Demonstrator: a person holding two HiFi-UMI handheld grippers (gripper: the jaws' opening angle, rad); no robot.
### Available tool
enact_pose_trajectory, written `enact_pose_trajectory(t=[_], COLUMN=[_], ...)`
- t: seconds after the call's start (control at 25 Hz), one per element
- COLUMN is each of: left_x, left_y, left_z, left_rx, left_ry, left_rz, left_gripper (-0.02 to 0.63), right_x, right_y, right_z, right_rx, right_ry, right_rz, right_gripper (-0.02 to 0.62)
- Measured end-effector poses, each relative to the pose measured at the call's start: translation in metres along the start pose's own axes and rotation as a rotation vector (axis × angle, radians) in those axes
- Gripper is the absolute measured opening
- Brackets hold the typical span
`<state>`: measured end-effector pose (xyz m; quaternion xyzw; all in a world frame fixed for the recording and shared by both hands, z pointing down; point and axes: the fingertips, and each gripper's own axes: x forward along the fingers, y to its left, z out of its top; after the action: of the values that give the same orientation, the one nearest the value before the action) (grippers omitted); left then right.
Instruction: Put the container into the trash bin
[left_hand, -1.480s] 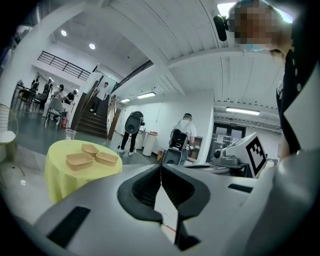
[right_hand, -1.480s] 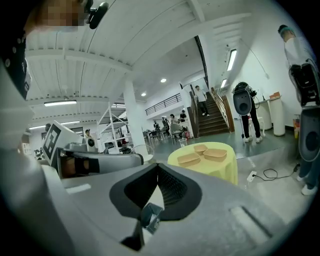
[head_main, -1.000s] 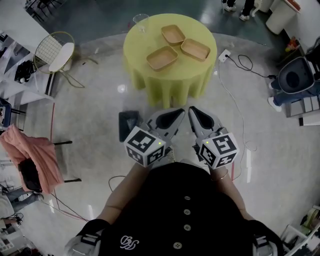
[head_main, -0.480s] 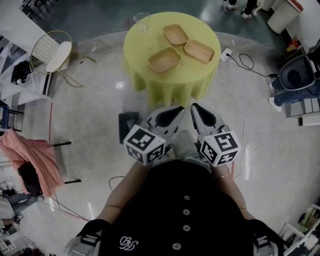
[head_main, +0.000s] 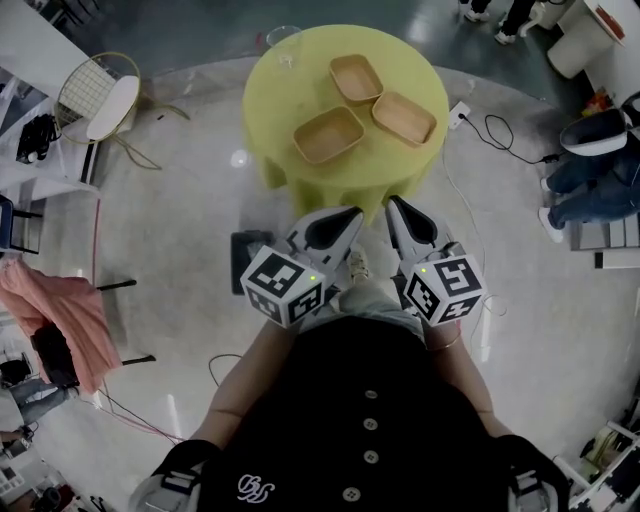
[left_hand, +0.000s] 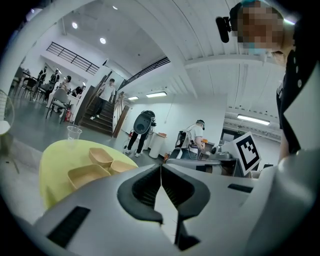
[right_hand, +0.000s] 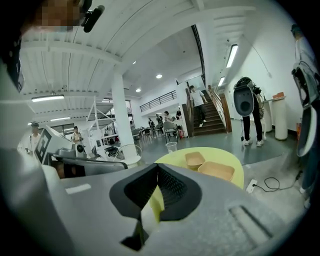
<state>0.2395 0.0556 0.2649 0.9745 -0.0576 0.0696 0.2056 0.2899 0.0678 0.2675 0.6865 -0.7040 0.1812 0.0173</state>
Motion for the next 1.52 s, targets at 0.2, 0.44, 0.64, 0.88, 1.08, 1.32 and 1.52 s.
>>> enact_pose_trajectory(t=[0.2, 0.44, 0.64, 0.88, 1.08, 1.32, 1.52], left_x=[0.034, 0.065, 0.094, 0.117, 0.132, 0.145, 0.152], left_y=[0.026, 0.055, 0.074, 0.093, 0.108, 0.122, 0.133], left_z=[0.013, 0.019, 0.019, 0.015, 0.007, -0.009, -0.019], left_rx=[-0.027, -0.050, -0.072, -0.106, -0.149, -0.170, -0.207], left_ry=[-0.003, 0.000, 0.022, 0.046, 0.069, 0.090, 0.100], left_rz=[0.025, 0.077, 0.102, 0.129, 0.151, 0.152, 0.172], left_gripper=[0.015, 0.015, 0.015, 0.015, 0.015, 0.015, 0.015], right_x=[0.028, 0.058, 0.081, 0.100, 0.110, 0.122, 0.133], right_y=[-0.034, -0.071, -0.103, -0.126, -0.149, -0.173, -0.182], right_z=[0.013, 0.016, 0.017, 0.008, -0.005, -0.023, -0.042], right_rx=[-0.009, 0.000, -0.008, -0.036, -0.052, -0.086, -0.072], right_ry=[0.035, 0.093, 0.134, 0.198, 0.264, 0.316, 0.378], right_rz=[0.025, 0.078, 0.080, 0.130, 0.127, 0.116, 0.144], right_gripper=[0.003, 0.003, 0.003, 0.003, 0.003, 0.005, 0.047])
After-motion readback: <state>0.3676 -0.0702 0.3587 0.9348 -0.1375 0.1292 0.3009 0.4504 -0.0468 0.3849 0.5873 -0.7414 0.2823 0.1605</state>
